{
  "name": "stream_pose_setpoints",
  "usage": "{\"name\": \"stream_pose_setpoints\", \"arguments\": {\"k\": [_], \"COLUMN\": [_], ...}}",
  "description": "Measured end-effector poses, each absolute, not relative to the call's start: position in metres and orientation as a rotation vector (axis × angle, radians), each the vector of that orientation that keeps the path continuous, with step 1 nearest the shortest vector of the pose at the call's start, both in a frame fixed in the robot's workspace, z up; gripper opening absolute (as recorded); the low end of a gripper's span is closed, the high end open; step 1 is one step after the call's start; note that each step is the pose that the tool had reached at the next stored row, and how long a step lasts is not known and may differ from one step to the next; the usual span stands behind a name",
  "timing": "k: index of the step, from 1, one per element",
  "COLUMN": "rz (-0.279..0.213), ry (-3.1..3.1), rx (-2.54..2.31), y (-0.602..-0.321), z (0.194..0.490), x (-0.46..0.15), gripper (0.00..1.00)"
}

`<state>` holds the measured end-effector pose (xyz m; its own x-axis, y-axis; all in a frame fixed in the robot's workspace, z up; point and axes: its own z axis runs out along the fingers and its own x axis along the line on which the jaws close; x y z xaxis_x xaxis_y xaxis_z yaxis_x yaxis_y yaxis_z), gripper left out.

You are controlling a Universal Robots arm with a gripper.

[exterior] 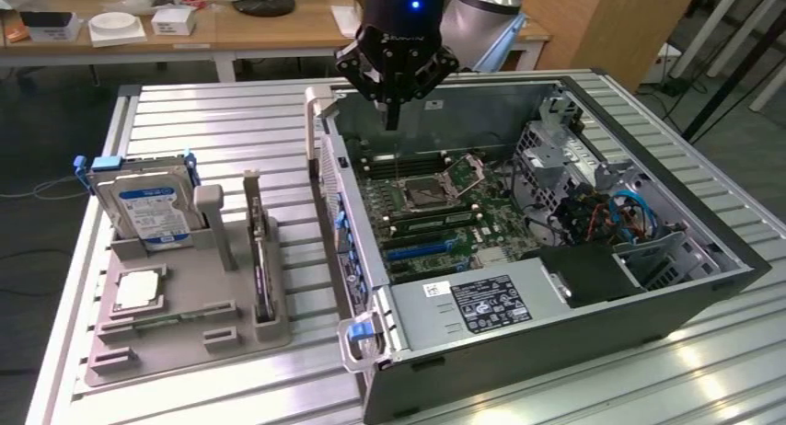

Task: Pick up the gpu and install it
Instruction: 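Reach for the gpu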

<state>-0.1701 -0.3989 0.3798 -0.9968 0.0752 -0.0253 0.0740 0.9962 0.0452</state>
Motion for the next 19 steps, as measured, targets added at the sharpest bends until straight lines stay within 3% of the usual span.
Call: {"name": "stream_pose_setpoints", "arguments": {"k": [19], "rz": [0.069], "ry": [3.112], "rx": [0.116], "y": [-0.399], "z": [0.375], "x": [-0.191], "gripper": [0.11]}}
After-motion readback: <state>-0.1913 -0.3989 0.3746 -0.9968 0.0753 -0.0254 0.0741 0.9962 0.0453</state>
